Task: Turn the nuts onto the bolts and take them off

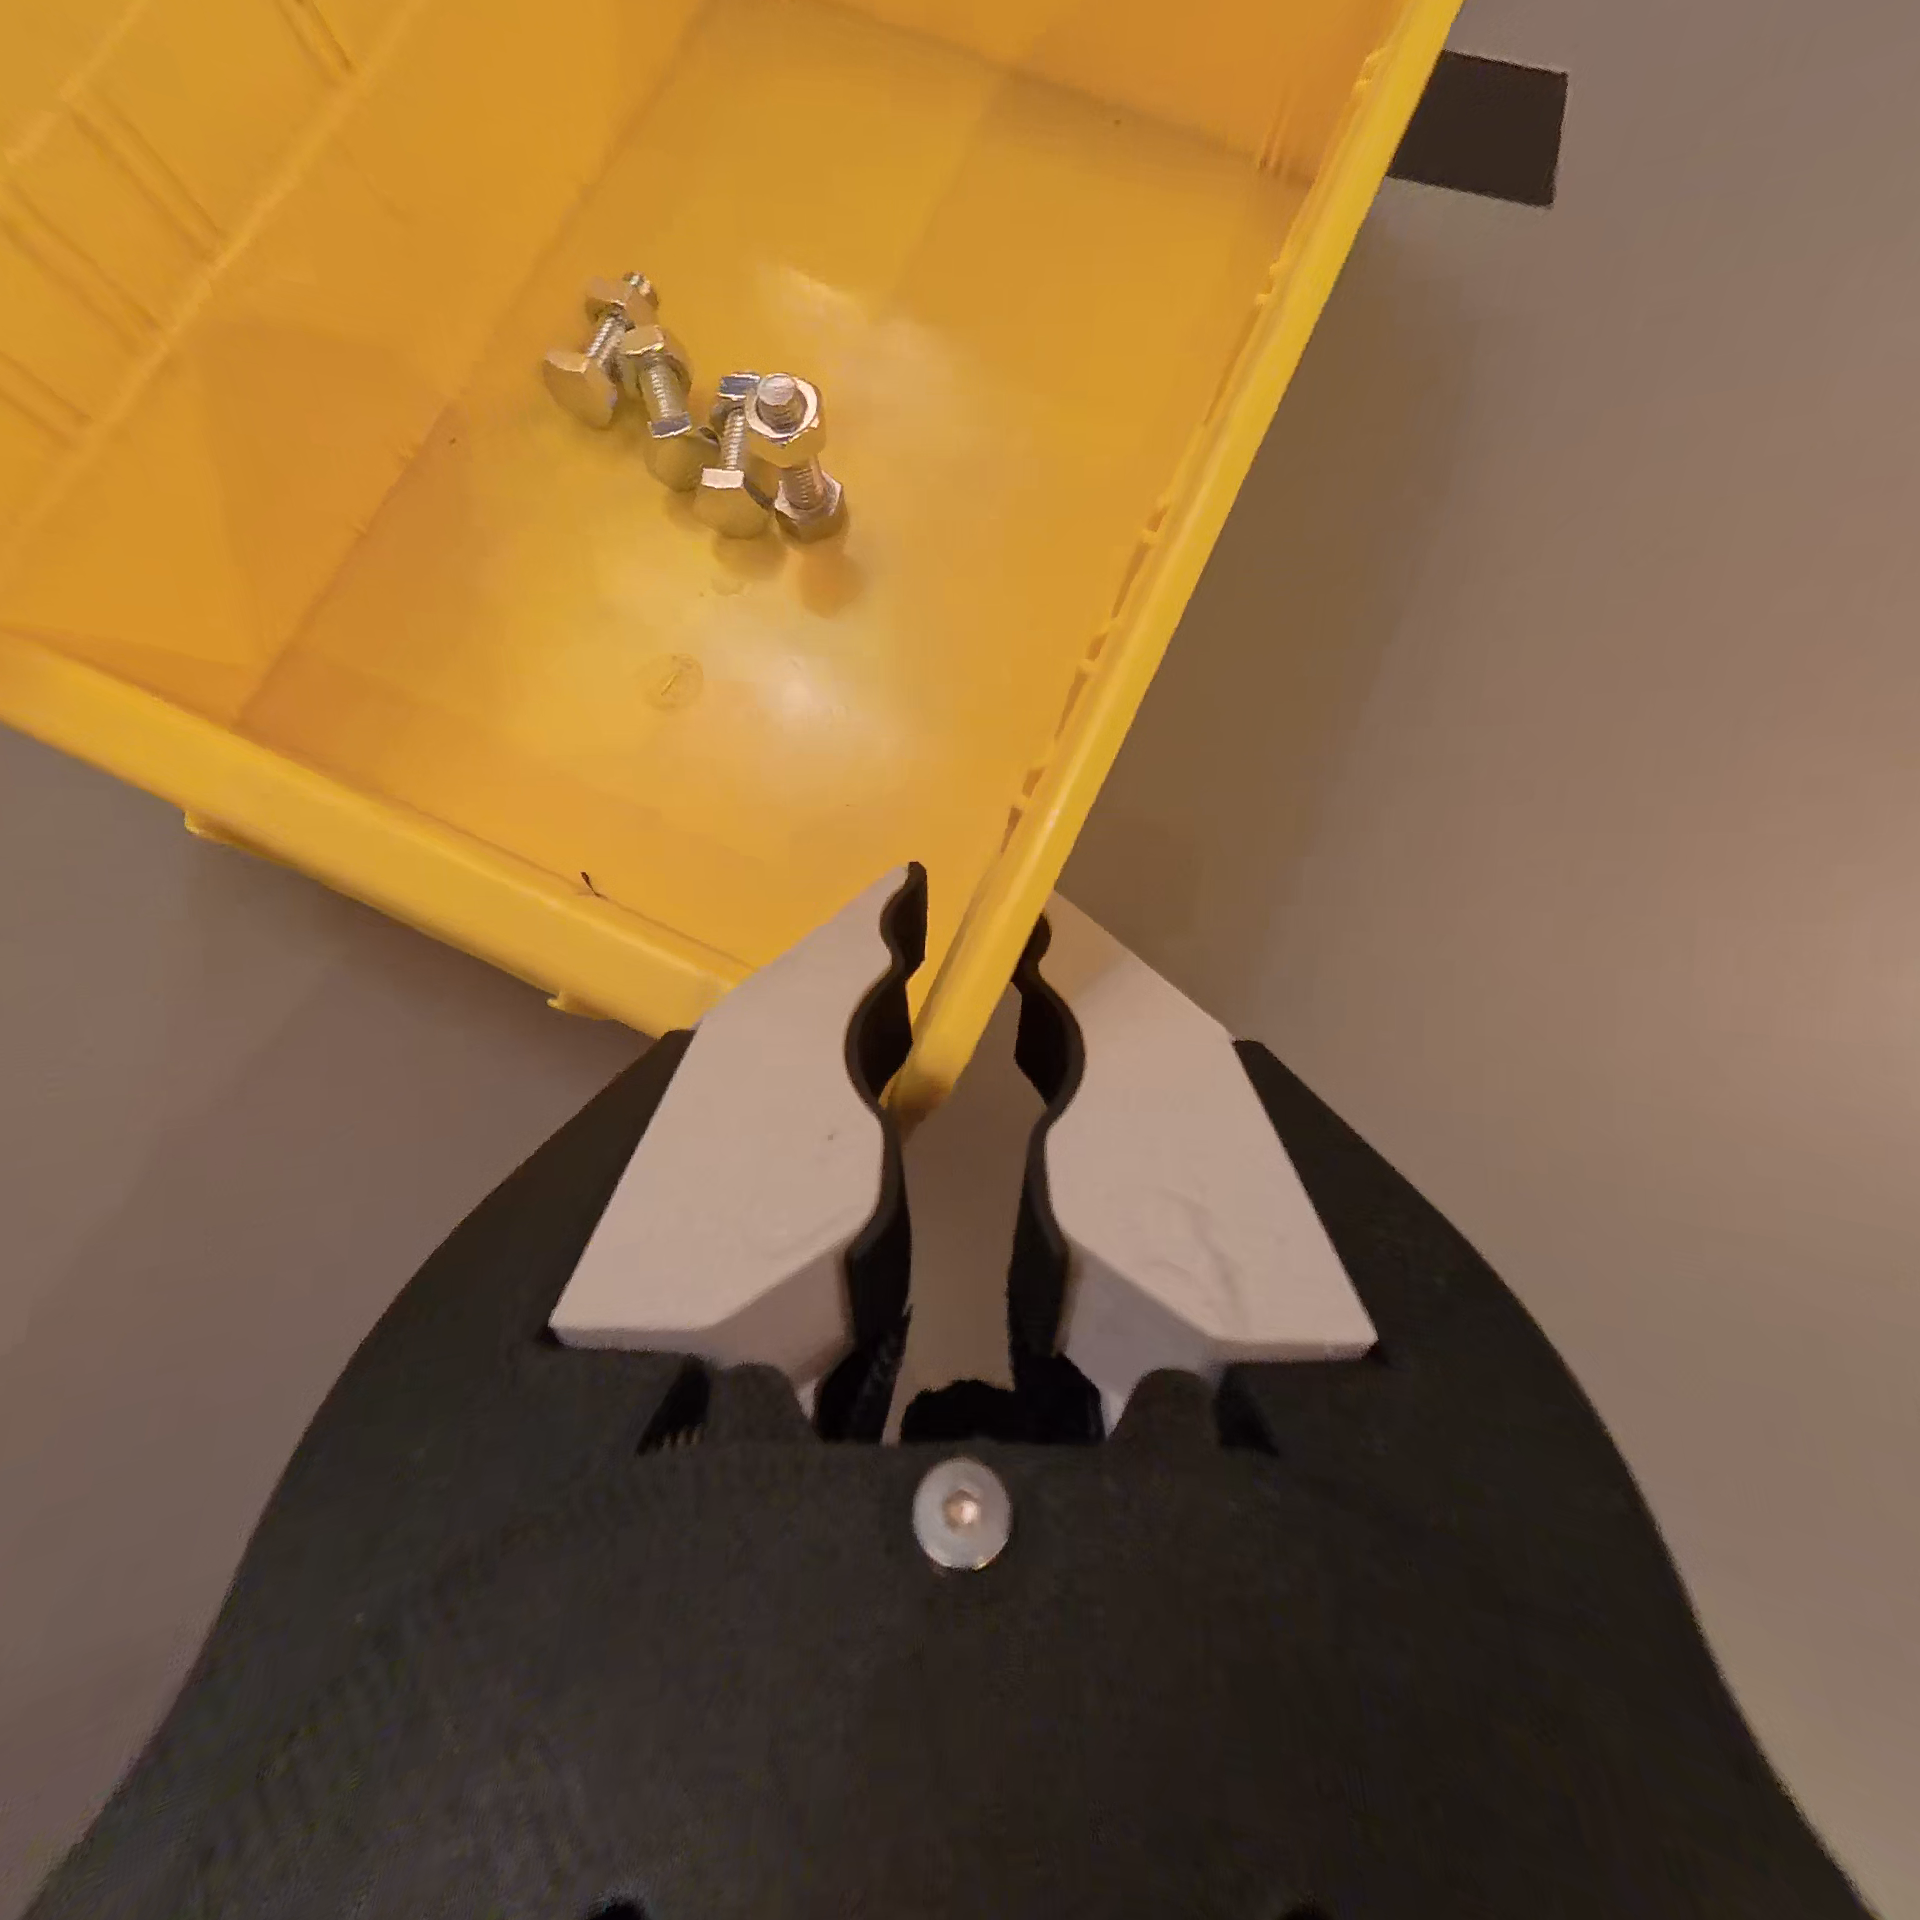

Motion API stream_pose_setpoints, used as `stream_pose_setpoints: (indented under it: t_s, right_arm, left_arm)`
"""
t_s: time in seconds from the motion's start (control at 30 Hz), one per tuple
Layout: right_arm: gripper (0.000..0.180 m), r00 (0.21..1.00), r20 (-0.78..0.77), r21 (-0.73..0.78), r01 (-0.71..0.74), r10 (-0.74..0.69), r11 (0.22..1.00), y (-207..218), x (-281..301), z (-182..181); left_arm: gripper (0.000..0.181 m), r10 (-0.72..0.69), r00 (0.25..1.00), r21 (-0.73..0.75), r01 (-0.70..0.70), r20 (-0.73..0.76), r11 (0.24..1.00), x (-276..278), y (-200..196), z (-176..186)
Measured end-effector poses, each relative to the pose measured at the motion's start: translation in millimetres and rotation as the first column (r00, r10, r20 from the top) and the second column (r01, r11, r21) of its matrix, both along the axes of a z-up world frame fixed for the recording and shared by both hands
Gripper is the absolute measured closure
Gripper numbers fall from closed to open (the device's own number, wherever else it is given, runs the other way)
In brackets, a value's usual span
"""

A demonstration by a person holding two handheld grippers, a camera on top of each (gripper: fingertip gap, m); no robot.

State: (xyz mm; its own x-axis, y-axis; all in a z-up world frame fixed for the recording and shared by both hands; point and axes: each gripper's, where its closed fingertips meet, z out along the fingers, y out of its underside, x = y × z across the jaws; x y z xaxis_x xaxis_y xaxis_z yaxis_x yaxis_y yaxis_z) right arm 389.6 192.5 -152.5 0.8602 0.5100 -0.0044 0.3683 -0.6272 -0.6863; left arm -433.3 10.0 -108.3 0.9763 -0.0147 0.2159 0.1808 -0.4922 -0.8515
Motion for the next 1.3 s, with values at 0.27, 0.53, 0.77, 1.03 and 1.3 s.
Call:
stream_pose_setpoints:
  t_s: [0.27, 0.53, 0.77, 1.03, 1.3]
  right_arm:
    - [0.167, 1.000, 0.021, 0.002, 0.002, -0.002, 1.000, -44, -6, 0]
    - [0.168, 0.999, 0.033, -0.003, -0.038, 0.039, 0.999, -90, -18, 0]
    - [0.170, 0.990, 0.059, -0.007, -0.132, 0.132, 0.991, -119, -41, -1]
    - [0.170, 0.967, 0.074, -0.013, -0.244, 0.245, 0.970, -138, -83, -1]
    - [0.164, 0.925, 0.116, -0.059, -0.357, 0.361, 0.932, -156, -139, -2]
  left_arm:
    - [0.178, -0.003, 1.000, 0.075, 0.002, 0.004, 0.997, 2, 3, 15]
    - [0.178, -0.011, 1.000, 0.121, 0.011, -0.003, 0.993, 6, 4, 27]
    - [0.178, -0.025, 1.000, 0.141, 0.023, 0.009, 0.990, 11, 3, 35]
    - [0.178, -0.025, 1.000, 0.180, 0.026, -0.008, 0.983, 16, 3, 52]
    - [0.178, -0.054, 0.998, 0.238, 0.049, 0.014, 0.970, 23, -6, 81]
